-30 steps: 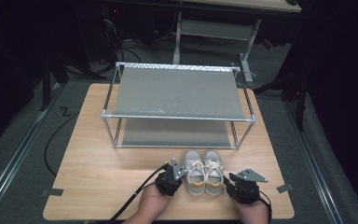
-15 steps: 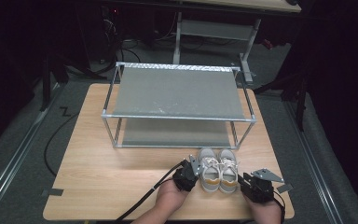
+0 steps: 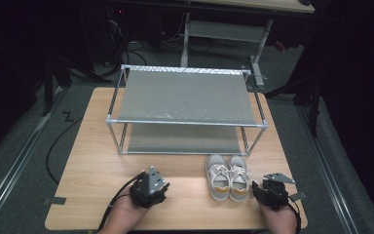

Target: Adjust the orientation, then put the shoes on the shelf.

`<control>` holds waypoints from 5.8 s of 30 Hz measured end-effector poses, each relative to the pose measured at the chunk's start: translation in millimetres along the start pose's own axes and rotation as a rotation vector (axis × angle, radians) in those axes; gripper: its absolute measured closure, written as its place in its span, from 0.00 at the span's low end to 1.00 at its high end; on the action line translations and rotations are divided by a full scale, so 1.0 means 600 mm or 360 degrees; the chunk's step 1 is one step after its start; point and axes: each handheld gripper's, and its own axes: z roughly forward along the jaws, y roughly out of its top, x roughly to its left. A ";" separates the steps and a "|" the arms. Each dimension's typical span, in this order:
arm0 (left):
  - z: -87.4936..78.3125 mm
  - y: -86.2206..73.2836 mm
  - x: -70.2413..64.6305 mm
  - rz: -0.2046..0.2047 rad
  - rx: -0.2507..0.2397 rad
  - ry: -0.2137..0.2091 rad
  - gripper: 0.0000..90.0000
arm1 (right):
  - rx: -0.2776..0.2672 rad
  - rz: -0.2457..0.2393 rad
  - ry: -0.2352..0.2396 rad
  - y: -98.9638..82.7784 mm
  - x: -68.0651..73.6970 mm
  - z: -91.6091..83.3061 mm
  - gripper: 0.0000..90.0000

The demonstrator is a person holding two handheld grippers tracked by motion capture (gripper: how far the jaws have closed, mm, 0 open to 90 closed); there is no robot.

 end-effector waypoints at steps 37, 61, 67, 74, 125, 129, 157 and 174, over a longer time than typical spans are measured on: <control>-0.001 -0.032 0.072 -0.0315 -0.0042 -0.0201 0.55 | 0.1106 0.0016 0.0187 0.212 0.062 -0.062 0.64; 0.005 -0.036 0.073 -0.0270 -0.0023 -0.0210 0.54 | 0.1164 0.0191 0.0227 0.205 0.144 -0.017 0.79; 0.006 -0.036 0.072 -0.0256 -0.0014 -0.0208 0.53 | 0.1207 0.0215 0.0190 0.196 0.148 -0.001 0.78; 0.007 -0.037 0.072 -0.0251 -0.0006 -0.0210 0.53 | 0.1196 0.0138 0.0141 0.189 0.153 0.005 0.89; 0.013 -0.037 0.068 -0.0190 0.0017 -0.0252 0.53 | 0.0489 0.0128 0.0049 0.259 0.219 0.058 0.90; 0.015 -0.037 0.066 -0.0183 0.0024 -0.0254 0.53 | 0.0479 0.0137 0.0057 0.259 0.218 0.058 0.88; 0.011 -0.042 0.065 -0.0184 0.0033 -0.0237 0.53 | 0.0430 0.0127 0.0067 0.256 0.221 0.042 0.69; 0.016 -0.038 0.065 -0.0177 0.0029 -0.0251 0.53 | 0.0469 0.0131 0.0093 0.264 0.222 0.026 0.60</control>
